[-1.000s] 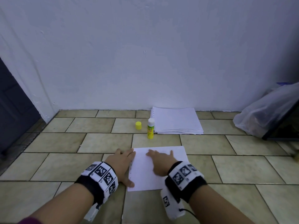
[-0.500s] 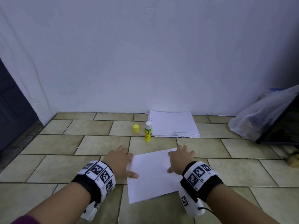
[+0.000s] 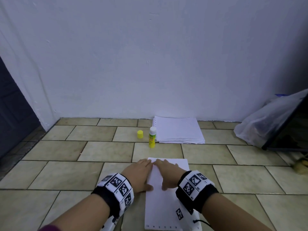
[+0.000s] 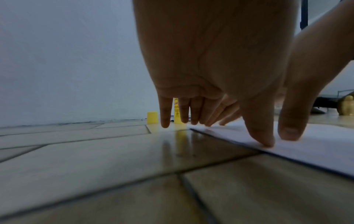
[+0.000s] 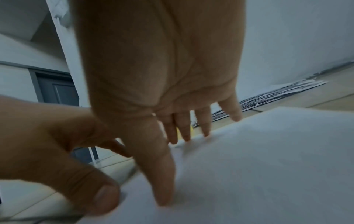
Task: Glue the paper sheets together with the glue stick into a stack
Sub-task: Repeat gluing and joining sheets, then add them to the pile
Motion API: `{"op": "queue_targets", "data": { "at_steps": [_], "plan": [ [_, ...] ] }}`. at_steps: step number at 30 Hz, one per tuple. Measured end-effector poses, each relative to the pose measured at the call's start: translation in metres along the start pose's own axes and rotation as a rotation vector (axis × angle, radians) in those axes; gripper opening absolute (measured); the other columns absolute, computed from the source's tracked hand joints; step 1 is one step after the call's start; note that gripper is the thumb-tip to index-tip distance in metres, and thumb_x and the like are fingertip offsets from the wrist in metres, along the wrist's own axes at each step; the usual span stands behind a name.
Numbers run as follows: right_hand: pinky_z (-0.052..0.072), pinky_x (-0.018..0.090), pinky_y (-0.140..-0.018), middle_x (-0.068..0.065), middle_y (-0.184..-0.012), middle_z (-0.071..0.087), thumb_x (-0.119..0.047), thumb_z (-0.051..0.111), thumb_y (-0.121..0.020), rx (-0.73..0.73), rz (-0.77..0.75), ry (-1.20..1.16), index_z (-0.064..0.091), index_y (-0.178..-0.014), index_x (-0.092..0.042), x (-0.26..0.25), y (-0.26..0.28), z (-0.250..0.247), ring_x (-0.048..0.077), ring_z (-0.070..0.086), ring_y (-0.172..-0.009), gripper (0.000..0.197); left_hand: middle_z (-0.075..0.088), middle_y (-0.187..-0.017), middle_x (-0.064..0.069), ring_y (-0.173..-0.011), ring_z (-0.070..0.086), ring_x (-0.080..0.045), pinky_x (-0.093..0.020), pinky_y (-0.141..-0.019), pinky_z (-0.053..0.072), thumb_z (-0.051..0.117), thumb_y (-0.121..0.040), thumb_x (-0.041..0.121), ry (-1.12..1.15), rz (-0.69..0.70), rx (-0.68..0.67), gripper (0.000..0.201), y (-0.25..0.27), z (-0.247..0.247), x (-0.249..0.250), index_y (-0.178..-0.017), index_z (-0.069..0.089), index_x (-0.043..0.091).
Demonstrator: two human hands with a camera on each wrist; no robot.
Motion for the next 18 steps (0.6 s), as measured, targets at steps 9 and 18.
{"op": "queue_targets", "data": {
  "at_steps": [9,18],
  "plan": [
    [0.012,0.043,-0.119,-0.001,-0.156,0.027,-0.025,0.041,-0.096,0.034,0.112,-0.101,0.017,-0.151,-0.024,0.047,0.008,-0.004,0.021,0.031,-0.139,0.06,0.003,-0.162,-0.002,-0.147,0.009,-0.015,-0.033,-0.119,0.016,0.047,-0.093,0.055,-0.066,0.007,-0.019,0.085,0.002,0.009,-0.003,-0.154,0.007,0.011],
    [0.027,0.048,-0.106,0.013,-0.146,0.027,-0.064,0.054,-0.083,0.115,0.298,0.235,0.03,-0.144,-0.022,0.067,0.018,-0.011,0.032,0.02,-0.137,0.078,0.042,-0.135,-0.007,-0.125,0.036,-0.021,-0.035,-0.097,0.035,0.045,-0.091,0.061,-0.155,-0.033,0.019,0.064,0.0,-0.005,-0.001,-0.133,0.043,0.012]
  ]
}}
Point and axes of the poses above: each hand's wrist, its own y-axis away from the middle knuckle, its own z-axis out of the palm, x = y × z, the point moved 10 cm from there along -y, towards the middle knuckle
